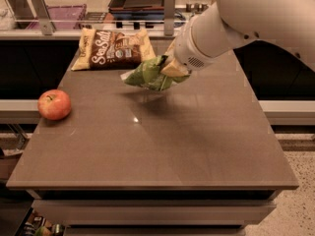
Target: Move green jalapeno chip bag near apple
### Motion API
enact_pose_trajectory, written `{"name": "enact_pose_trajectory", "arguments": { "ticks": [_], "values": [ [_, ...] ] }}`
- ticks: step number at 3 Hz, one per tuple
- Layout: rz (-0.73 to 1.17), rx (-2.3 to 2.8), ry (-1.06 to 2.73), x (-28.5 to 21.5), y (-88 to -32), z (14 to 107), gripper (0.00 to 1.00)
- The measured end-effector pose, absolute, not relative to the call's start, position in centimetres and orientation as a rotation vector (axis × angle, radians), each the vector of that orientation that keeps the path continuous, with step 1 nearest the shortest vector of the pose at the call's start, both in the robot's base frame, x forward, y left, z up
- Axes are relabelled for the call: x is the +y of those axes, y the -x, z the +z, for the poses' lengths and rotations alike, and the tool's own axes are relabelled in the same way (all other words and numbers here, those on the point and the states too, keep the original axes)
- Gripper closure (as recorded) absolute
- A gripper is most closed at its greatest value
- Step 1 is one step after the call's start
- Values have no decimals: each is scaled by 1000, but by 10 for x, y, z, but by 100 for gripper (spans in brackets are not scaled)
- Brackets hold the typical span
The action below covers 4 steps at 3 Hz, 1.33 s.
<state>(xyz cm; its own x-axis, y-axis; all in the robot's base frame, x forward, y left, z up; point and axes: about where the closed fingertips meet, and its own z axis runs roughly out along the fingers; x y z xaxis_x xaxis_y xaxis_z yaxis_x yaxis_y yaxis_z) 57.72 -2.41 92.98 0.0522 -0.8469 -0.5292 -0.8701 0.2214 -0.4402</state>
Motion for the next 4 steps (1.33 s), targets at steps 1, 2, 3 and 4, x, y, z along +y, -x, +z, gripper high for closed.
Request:
{"name": "enact_pose_trajectory", "arguments": {
  "ticks": [1,2,3,4],
  "values": [
    [20,1758,1632,-8,-554,926,100],
    [22,1727,1671,14,-532,914,100],
    [18,1690,1704,31,-517,904,100],
    [20,1635,1746,52,-506,890,100]
  ]
}}
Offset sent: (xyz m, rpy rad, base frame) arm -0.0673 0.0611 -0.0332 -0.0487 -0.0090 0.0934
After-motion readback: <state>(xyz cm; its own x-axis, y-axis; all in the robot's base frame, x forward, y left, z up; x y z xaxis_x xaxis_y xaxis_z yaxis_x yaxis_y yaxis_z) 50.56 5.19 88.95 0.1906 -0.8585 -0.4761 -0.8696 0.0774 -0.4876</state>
